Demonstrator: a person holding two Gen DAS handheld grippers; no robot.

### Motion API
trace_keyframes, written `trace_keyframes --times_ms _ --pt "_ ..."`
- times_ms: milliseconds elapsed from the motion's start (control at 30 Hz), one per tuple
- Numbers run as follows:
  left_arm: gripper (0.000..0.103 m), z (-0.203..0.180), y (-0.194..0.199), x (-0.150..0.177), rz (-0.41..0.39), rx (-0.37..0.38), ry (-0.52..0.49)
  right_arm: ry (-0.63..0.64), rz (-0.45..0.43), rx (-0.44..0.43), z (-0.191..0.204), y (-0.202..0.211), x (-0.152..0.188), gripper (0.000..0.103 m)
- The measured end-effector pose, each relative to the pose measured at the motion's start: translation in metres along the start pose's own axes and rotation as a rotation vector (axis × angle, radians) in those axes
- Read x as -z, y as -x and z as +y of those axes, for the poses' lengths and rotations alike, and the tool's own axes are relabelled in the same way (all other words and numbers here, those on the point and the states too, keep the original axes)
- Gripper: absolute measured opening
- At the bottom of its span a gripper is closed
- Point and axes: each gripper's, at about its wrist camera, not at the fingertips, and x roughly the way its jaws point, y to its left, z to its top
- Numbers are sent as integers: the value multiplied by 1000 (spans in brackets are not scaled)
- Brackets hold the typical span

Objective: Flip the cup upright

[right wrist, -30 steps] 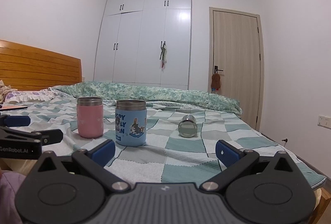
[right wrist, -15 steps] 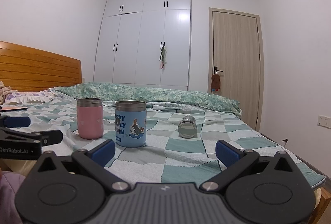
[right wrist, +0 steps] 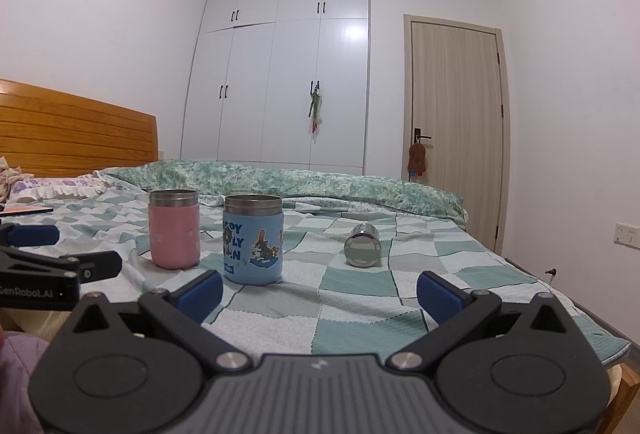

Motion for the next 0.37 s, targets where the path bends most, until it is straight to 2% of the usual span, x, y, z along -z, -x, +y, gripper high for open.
trace_keyframes --times_ms 367 --pt "103 -1 1 1 -3 -6 -2 0 0 0 0 0 0 103"
